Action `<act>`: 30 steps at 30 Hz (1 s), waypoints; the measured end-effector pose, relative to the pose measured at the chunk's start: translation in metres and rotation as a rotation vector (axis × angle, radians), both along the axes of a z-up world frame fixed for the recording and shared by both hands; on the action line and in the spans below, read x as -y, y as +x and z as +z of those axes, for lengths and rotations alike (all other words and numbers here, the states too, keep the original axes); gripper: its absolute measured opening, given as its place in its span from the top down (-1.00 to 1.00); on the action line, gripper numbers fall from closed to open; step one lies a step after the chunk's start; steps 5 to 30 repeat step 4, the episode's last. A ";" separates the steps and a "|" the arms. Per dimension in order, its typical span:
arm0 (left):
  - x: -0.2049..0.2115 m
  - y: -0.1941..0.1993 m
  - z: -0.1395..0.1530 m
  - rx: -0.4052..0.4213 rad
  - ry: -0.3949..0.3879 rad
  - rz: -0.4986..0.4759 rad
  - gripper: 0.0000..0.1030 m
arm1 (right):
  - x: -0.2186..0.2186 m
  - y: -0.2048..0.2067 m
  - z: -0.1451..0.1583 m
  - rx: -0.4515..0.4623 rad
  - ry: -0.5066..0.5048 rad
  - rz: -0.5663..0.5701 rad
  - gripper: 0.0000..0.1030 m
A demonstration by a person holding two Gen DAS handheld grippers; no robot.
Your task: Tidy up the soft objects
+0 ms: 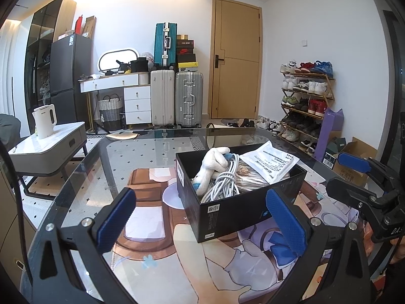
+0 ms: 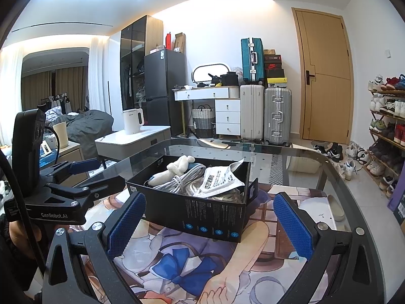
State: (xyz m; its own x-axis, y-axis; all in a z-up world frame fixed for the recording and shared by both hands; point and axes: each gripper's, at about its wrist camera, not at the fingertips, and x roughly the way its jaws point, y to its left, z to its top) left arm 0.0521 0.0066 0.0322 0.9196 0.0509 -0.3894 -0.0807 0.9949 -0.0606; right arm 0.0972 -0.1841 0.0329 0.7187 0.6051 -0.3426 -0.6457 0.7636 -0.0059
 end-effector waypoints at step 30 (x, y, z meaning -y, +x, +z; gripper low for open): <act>0.000 0.000 0.000 0.003 -0.003 0.000 -1.00 | 0.000 0.000 0.000 0.001 -0.003 -0.001 -0.99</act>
